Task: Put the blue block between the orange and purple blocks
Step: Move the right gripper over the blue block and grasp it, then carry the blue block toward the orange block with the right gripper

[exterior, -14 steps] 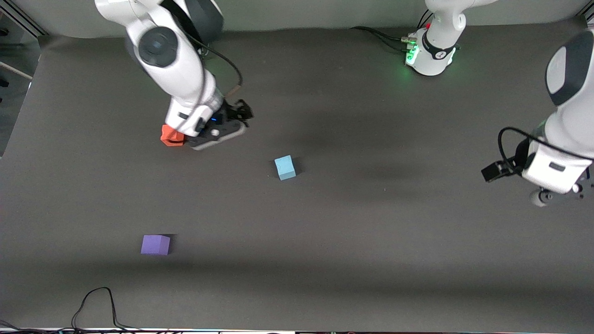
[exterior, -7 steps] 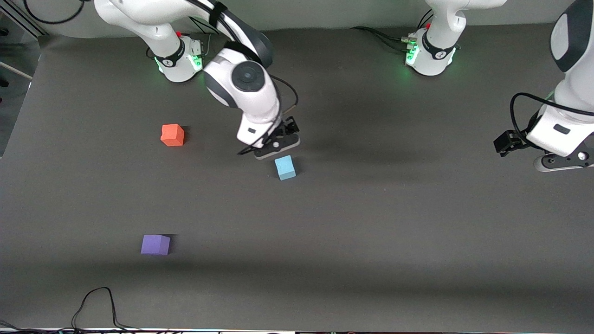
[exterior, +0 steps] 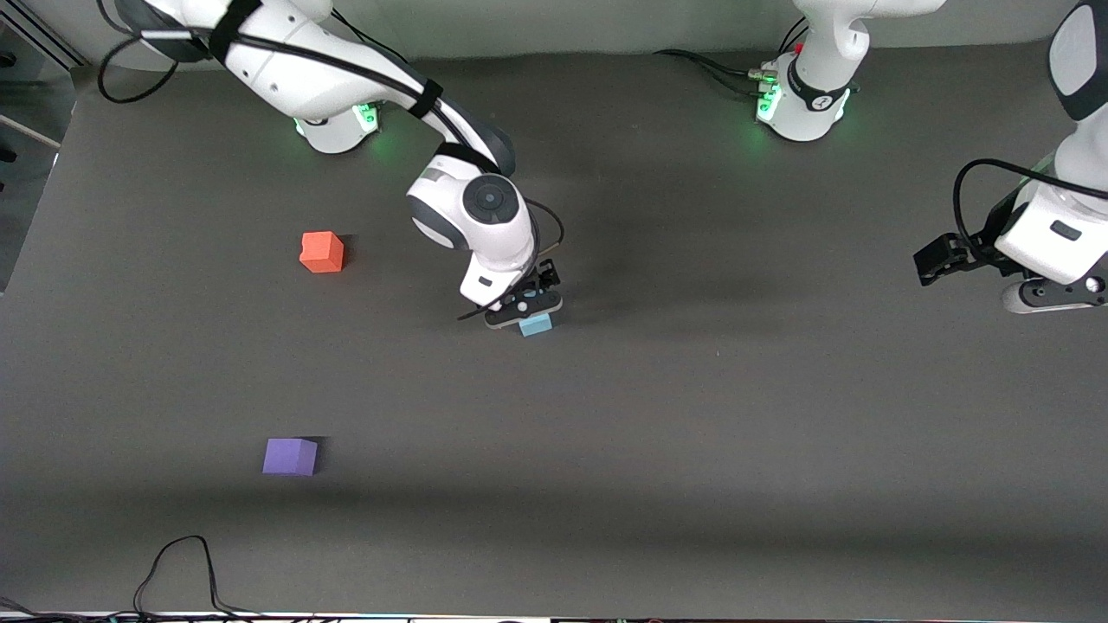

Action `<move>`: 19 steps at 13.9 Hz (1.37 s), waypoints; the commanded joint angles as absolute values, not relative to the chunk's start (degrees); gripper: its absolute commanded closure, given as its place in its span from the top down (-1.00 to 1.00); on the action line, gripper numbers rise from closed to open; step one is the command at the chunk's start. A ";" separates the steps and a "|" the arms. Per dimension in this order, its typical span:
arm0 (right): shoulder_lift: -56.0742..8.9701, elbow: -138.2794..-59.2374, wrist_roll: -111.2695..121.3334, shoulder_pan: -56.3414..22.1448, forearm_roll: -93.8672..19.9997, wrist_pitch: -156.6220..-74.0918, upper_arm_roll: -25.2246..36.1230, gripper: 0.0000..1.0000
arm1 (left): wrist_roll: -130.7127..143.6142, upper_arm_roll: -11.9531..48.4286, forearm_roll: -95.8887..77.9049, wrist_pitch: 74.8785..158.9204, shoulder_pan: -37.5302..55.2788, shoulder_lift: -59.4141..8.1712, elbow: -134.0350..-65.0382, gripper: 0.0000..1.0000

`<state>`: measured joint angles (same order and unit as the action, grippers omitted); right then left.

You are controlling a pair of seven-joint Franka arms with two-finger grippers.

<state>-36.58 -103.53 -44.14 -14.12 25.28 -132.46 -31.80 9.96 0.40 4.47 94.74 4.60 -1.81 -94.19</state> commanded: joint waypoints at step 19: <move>-28.86 -103.62 -46.96 -9.07 23.24 -126.41 -31.82 -0.33 | 6.77 0.09 3.25 91.05 4.92 -3.08 -91.49 1.00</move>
<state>-35.23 -102.40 -48.32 -11.07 27.50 -130.66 -31.54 7.71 0.35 3.88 91.80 4.52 -2.29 -93.04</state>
